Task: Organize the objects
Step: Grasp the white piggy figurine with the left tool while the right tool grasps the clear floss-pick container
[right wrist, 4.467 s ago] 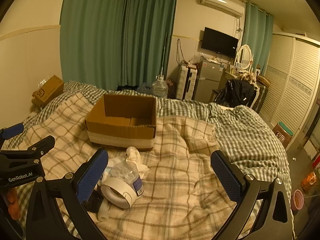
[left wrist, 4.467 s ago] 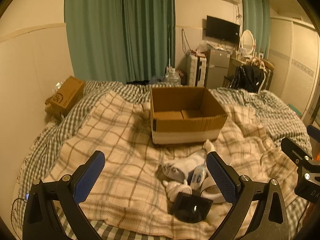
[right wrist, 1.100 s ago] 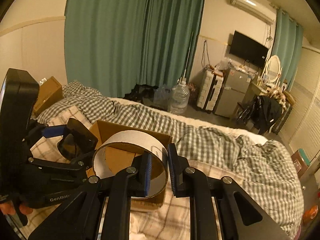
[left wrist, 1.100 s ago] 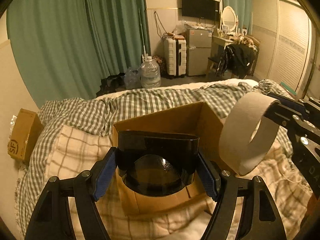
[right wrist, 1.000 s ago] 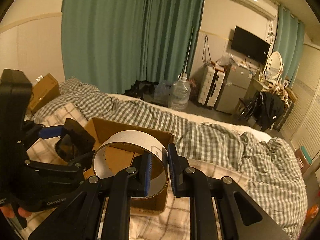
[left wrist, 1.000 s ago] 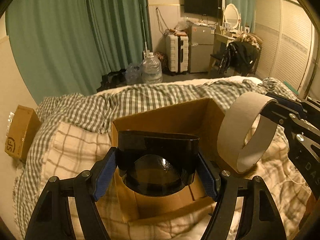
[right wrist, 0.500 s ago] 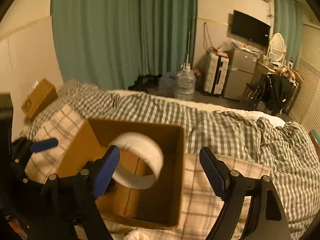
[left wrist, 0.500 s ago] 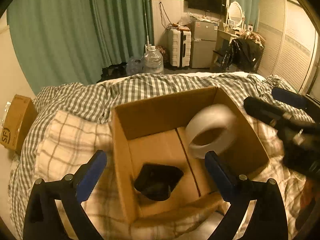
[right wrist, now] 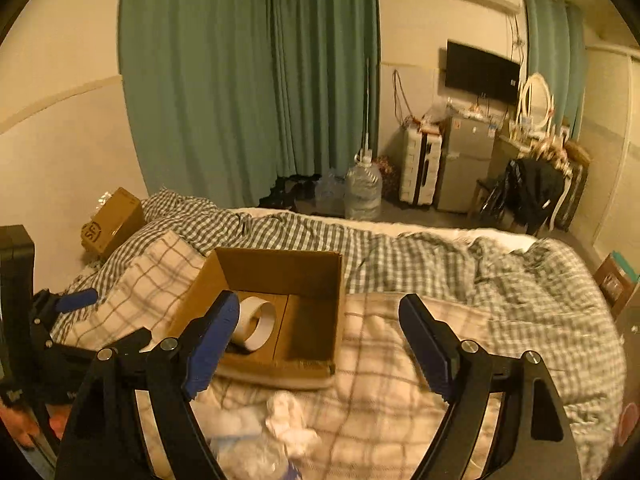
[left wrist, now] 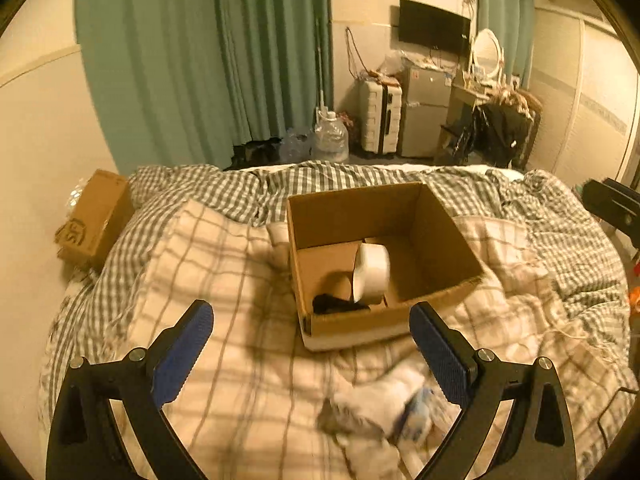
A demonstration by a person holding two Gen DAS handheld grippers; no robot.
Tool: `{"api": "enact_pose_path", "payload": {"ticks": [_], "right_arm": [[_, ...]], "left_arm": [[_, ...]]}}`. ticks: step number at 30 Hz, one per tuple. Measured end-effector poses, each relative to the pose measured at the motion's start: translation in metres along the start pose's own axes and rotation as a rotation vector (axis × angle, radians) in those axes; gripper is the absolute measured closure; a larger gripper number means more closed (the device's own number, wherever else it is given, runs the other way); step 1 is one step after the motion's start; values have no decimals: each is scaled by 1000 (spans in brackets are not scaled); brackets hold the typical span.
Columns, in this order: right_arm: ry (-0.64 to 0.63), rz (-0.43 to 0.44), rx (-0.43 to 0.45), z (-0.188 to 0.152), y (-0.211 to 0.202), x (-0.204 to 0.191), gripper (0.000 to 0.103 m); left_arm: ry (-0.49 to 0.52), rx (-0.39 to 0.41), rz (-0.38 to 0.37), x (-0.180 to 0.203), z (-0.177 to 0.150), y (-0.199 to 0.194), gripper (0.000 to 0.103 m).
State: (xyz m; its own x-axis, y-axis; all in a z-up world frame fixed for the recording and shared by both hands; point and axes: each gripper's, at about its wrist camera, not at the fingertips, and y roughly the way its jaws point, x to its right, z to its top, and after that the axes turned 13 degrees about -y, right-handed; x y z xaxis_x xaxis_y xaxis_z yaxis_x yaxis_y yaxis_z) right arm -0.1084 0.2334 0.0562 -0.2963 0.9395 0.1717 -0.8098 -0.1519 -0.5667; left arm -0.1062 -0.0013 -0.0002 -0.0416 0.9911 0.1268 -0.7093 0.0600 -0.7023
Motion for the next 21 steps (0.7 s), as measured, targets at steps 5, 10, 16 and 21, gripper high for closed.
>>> {"api": "enact_pose_path", "payload": {"ticks": [5, 10, 16, 21], "right_arm": [[-75, -36, 9, -14, -53, -19, 21], [-97, -40, -14, -46, -70, -39, 21], [-90, -3, -110, -99, -36, -55, 21], [-81, 34, -194, -135, -1, -59, 21]], "left_arm": [[-45, 9, 0, -6, -27, -26, 2], [-46, -40, 11, -3, -64, -19, 2], [-14, -144, 26, 4, -118, 17, 2], [46, -225, 57, 12, -156, 45, 2]]}}
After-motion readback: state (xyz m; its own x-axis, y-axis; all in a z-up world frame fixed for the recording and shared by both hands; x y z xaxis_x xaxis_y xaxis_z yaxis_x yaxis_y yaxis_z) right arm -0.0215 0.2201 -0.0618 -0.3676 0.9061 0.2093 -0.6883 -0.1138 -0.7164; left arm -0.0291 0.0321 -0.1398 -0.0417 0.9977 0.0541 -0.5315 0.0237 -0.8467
